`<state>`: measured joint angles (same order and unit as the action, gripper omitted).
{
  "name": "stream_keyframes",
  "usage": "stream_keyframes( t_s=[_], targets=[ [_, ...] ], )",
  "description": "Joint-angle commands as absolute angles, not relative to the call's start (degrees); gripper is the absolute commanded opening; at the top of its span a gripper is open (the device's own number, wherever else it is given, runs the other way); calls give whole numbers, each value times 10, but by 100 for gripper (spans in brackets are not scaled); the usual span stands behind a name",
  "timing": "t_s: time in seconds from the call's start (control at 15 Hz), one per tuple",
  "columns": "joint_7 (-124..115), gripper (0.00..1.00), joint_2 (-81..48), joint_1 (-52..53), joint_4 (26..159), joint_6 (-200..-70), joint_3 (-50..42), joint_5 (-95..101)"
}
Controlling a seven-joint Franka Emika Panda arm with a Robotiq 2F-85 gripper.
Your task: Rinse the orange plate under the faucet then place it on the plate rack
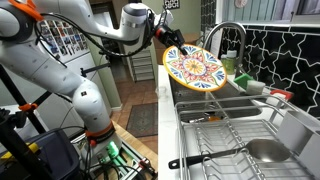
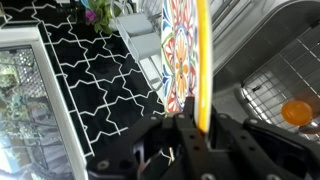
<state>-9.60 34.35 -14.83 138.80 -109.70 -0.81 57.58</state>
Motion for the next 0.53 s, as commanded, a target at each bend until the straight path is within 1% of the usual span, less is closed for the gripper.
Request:
stream_keyframes(
  t_s=[0.0,0.07,0.4,0.47],
  targets=[
    [-63,3,351,-89,1415,-1097,-24,587],
    [-89,11,343,-93,1400,-1086,-26,586],
    [-80,11,342,-78,1410,-1088,-28,584],
    [-79,3,342,-78,1410,-1088,-29,584]
  ],
)
